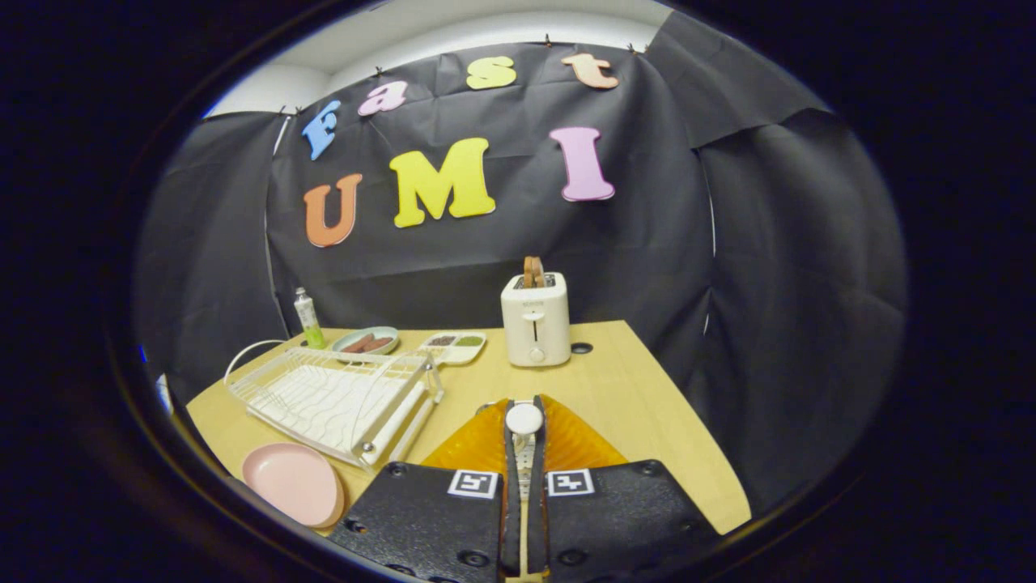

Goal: Take the plate from the dish rack, then take the spoon from the basket and place it into the plate.

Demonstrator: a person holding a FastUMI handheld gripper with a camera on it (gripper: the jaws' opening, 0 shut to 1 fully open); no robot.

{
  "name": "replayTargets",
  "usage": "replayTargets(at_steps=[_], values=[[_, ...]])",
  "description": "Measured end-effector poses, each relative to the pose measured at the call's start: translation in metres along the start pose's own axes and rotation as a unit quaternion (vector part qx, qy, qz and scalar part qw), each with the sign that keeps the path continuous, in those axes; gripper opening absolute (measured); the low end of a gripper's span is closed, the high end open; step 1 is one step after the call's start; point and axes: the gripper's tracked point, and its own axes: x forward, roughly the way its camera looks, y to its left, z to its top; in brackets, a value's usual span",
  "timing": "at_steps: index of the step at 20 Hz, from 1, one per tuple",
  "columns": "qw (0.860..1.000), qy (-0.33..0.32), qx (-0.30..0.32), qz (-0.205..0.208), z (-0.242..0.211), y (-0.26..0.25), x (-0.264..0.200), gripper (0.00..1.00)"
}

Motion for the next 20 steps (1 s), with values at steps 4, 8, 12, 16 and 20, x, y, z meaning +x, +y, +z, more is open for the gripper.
replayTargets(at_steps=[4,8,12,16,20], values=[[0.999,-0.01,-0.023,0.02,0.032,0.032,-0.036,0.08],[0.995,0.034,-0.036,0.085,0.036,0.097,-0.06,0.09],[0.986,0.074,-0.054,0.138,0.026,0.163,-0.074,0.09],[0.975,0.115,-0.074,0.174,0.0,0.216,-0.075,0.09],[0.963,0.167,-0.08,0.195,-0.04,0.254,-0.074,0.09]])
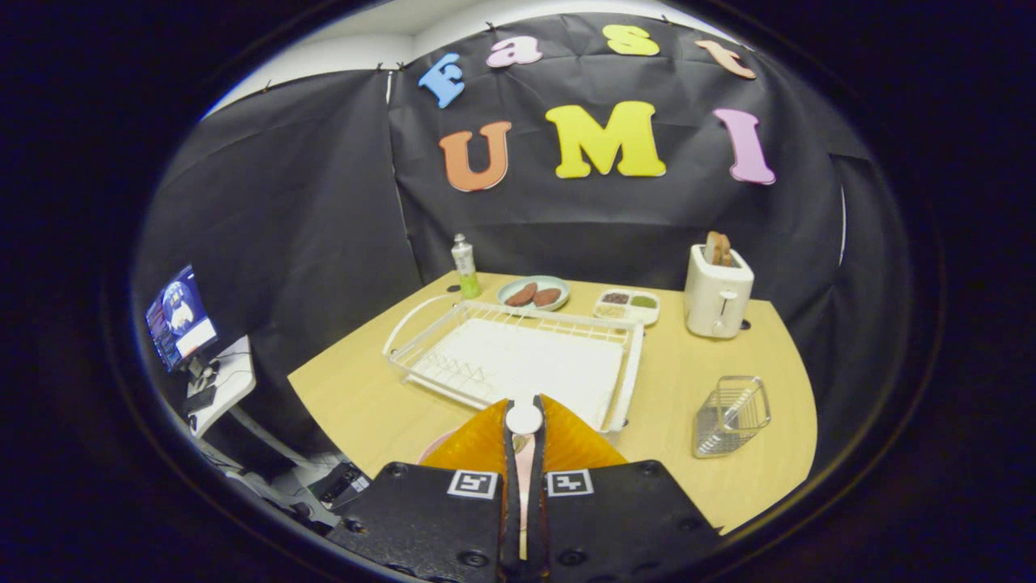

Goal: Take the plate from the dish rack, then take the spoon from the basket and place it into the plate.

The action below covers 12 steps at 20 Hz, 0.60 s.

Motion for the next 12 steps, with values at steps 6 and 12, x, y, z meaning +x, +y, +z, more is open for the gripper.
replayTargets(at_steps=[6,12], values=[[0.998,0.067,0.007,0.017,-0.035,0.032,0.035,0.09],[0.995,0.091,0.033,0.021,-0.048,0.034,0.049,0.09]])
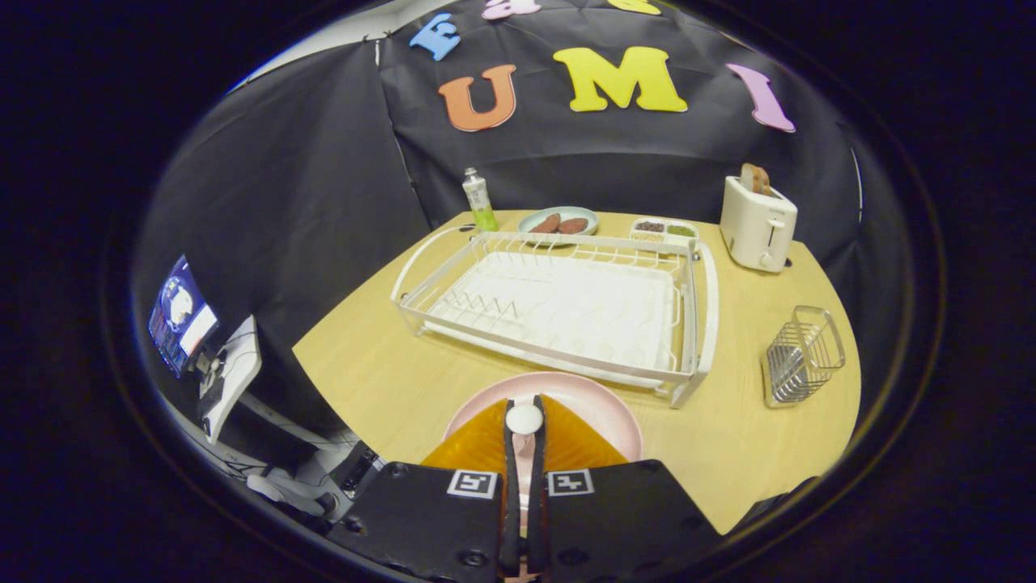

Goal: Take the plate from the dish rack, then take the spoon from the basket and place it into the plate.

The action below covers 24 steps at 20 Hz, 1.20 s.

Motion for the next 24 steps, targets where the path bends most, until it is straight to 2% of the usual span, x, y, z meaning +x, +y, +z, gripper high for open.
replayTargets(at_steps=[6,8,11,12,13,16,17,20,24], values=[[1.0,-0.014,0.016,-0.006,0.007,-0.01,-0.005,0.19],[1.0,-0.022,0.019,-0.011,0.009,-0.015,-0.007,0.33],[0.999,-0.034,0.02,-0.024,0.013,-0.02,-0.012,0.42],[0.999,-0.039,0.019,-0.026,0.016,-0.021,-0.013,0.42],[0.998,-0.048,0.018,-0.028,0.017,-0.022,-0.015,0.47],[0.996,-0.074,0.015,-0.046,0.026,-0.029,-0.023,0.49],[0.994,-0.087,0.015,-0.056,0.029,-0.033,-0.025,0.56],[0.987,-0.13,0.011,-0.088,0.04,-0.044,-0.04,1.0],[0.962,-0.229,-0.004,-0.149,0.061,-0.063,-0.071,0.98]])
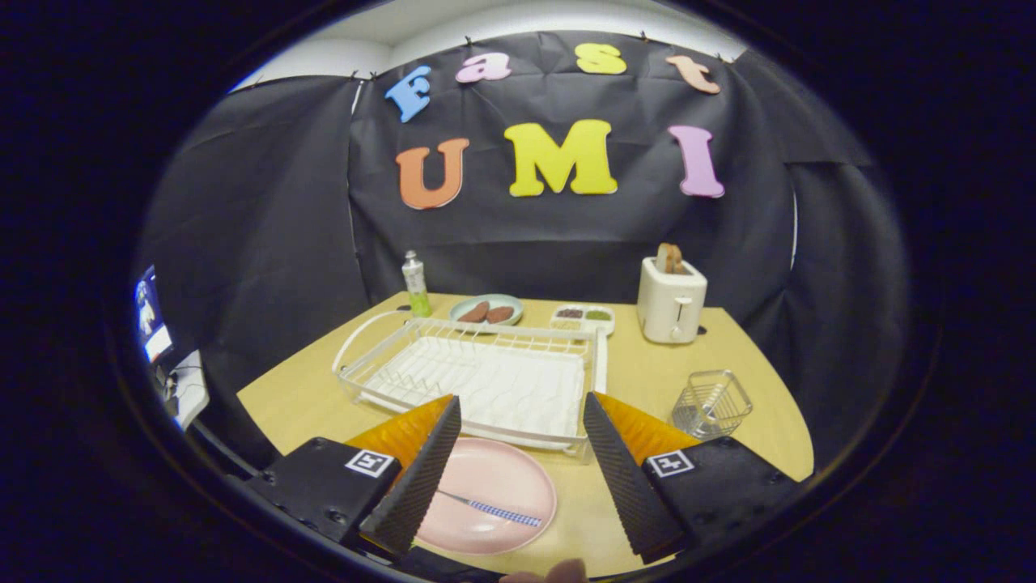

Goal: Take the plate from the dish rack, then take the spoon from the basket and place it into the plate.

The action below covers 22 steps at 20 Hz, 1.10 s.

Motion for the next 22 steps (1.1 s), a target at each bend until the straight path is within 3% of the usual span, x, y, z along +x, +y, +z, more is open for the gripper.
replayTargets(at_steps=[4,9,14,22], values=[[0.994,-0.1,0.005,-0.049,0.02,-0.02,-0.029,1.0],[0.983,-0.167,0.041,-0.058,0.022,-0.031,-0.06,1.0],[0.98,-0.181,0.017,-0.086,0.007,-0.039,-0.067,1.0],[0.977,-0.186,0.03,-0.103,-0.007,-0.053,-0.062,1.0]])
